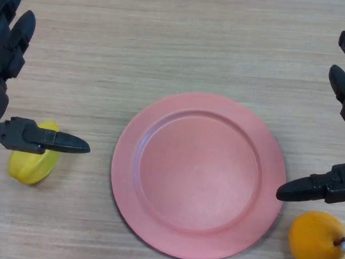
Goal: Pick up the yellow starfruit and place it on the plate
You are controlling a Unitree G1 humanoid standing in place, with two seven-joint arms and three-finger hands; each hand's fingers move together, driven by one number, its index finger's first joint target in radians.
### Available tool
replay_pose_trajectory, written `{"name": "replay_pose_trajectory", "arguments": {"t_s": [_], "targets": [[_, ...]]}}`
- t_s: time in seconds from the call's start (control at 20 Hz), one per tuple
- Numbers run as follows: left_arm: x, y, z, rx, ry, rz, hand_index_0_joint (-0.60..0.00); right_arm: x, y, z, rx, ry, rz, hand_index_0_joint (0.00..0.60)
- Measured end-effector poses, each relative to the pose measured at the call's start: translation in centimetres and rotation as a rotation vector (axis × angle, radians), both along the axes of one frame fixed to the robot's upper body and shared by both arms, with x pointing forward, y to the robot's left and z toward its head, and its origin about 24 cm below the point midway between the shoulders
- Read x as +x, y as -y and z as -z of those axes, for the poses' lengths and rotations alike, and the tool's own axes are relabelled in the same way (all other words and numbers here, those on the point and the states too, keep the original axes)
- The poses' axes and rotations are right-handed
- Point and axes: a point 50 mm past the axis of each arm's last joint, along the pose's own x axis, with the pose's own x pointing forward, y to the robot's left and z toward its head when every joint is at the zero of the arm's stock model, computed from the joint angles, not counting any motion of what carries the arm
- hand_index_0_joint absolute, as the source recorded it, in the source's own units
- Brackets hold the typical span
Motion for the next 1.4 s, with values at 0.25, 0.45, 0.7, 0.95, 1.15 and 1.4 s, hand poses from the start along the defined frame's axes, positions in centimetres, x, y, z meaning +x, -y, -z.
{"name": "replay_pose_trajectory", "arguments": {"t_s": [0.25,0.45,0.7,0.95,1.15,1.4], "targets": [[0.0,0.0,0.1,-0.002,-0.003,-0.001,0.000,0.0,0.0,0.0,0.002,-0.001,-0.001,0.000],[-0.2,0.1,-0.2,0.003,0.006,0.004,0.000,0.2,0.1,0.3,0.004,-0.016,0.003,0.000],[-0.2,-0.7,2.1,0.171,-0.115,-0.034,0.000,0.4,0.2,0.9,0.004,-0.039,0.008,0.000],[-0.7,-2.2,4.8,0.370,-0.251,-0.160,0.000,0.4,0.1,0.8,0.003,-0.038,0.003,0.150],[-1.2,-3.1,5.6,0.459,-0.302,-0.231,0.000,0.4,-0.3,1.0,0.004,-0.039,-0.017,0.000],[-0.9,-4.8,8.2,0.547,-0.410,-0.366,0.000,0.1,-0.5,0.4,0.004,-0.010,-0.024,0.000]]}}
